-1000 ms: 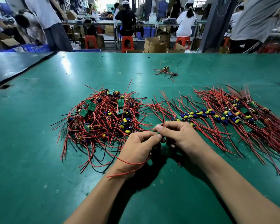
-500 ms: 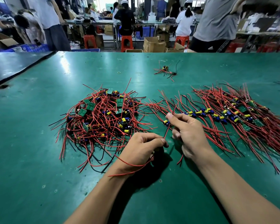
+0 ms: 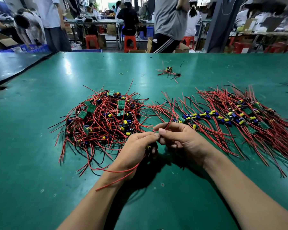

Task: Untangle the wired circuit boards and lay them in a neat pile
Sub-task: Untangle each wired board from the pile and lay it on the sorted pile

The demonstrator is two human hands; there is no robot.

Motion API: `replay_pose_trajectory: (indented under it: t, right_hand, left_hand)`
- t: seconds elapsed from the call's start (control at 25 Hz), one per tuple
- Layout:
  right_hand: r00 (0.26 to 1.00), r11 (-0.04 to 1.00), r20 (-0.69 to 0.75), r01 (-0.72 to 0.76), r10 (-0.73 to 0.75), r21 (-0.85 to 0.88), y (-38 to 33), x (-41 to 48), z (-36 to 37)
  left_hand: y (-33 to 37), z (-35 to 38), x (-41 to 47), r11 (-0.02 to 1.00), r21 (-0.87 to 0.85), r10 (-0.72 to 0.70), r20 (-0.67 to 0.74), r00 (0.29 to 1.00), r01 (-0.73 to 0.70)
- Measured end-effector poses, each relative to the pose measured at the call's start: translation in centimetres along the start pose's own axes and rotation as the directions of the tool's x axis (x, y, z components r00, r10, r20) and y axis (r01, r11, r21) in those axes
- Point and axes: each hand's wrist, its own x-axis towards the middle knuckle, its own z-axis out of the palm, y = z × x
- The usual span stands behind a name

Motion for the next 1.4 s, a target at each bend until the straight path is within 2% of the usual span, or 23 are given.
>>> replay_pose_trajectory:
  t: [0.24,0.36,0.64,0.84,1.04,1.24,1.32,1.4]
  right_hand:
    - [0.978,0.989,-0.151,0.139,-0.144,-0.047,0.8,0.4,1.2]
    - [0.936,0.975,-0.279,0.192,-0.216,-0.111,0.7,0.8,1.8]
    - [0.863,0.954,-0.427,0.301,-0.269,0.006,0.5,1.9,1.8]
    - [0.755,0.926,-0.556,0.371,-0.348,-0.077,0.0,2.3,0.3]
    - [0.628,0.857,-0.589,0.306,-0.509,-0.414,-0.1,2.1,-1.3]
    - [0.487,0.821,-0.662,0.303,-0.570,-0.484,-0.1,2.3,-2.0]
    - [0.477,0.799,-0.648,0.255,-0.594,-0.544,0.0,2.2,-1.7]
    - [0.546,0.841,-0.644,0.275,-0.536,-0.467,-0.1,2.1,-1.4]
  left_hand:
    - [-0.1,-0.7,0.5,0.997,-0.071,-0.012,0.101,0.995,0.019]
    - [-0.4,-0.8,0.9,0.996,-0.085,-0.011,0.104,0.994,0.020]
    - [-0.2,-0.5,1.3,0.995,-0.081,-0.044,0.150,0.988,0.057]
    - [-0.3,-0.4,1.2,0.998,-0.044,-0.045,0.153,0.987,0.052]
    - [0.0,-0.2,1.1,0.999,-0.024,-0.036,0.158,0.987,0.040]
    - [-0.2,-0.4,1.1,0.999,-0.016,-0.038,0.177,0.984,0.042]
    - [-0.4,-0.6,1.3,0.998,-0.038,-0.040,0.169,0.985,0.047]
    - [-0.6,-0.8,1.5,0.997,-0.051,-0.048,0.141,0.989,0.055]
